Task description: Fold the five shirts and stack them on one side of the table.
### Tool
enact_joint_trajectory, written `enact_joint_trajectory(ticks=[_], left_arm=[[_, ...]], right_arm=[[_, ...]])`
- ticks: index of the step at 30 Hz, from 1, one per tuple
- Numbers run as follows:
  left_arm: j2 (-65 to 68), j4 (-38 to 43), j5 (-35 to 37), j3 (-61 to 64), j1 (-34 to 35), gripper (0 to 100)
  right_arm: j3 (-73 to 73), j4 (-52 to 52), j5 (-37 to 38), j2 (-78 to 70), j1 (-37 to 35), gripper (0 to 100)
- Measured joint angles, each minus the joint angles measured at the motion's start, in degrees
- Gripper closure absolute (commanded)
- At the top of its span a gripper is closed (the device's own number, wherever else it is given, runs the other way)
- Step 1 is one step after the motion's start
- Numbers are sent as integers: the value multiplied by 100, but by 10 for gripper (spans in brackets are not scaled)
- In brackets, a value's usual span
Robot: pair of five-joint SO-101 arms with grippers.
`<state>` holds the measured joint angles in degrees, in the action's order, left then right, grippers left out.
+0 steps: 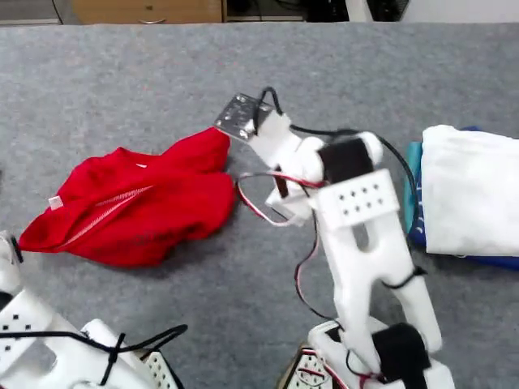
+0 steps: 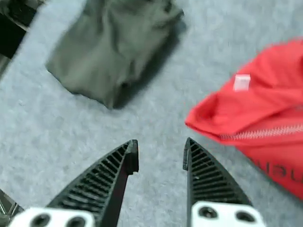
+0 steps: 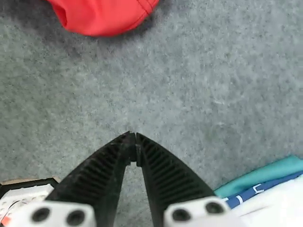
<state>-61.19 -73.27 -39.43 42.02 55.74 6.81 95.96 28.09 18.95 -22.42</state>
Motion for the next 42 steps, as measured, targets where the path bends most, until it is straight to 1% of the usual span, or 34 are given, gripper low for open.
enact_joint_trajectory(ticks=[5,10,16,20,24,28,31,35,42], left_arm=[[457,35,-35,158,-484,831],[1407,615,158,149,-738,830],[3051,730,229,-703,-870,783],[4325,404,237,-1582,-923,783],[5556,-114,237,-2479,-976,784],[6470,-457,273,-3226,-985,805],[6848,-527,343,-3631,-985,808],[6927,-545,352,-3965,-985,807],[7077,-545,352,-4044,-985,807]], right_arm=[[-97,88,0,-237,-26,996],[-97,396,0,-237,-35,996],[-97,484,0,-273,-35,996],[-97,484,0,-290,-35,996],[-97,484,0,-290,-35,996],[79,484,0,-290,-35,996],[193,484,-35,-290,-35,996],[202,484,-237,-290,-35,996],[220,484,-255,-229,-35,996]])
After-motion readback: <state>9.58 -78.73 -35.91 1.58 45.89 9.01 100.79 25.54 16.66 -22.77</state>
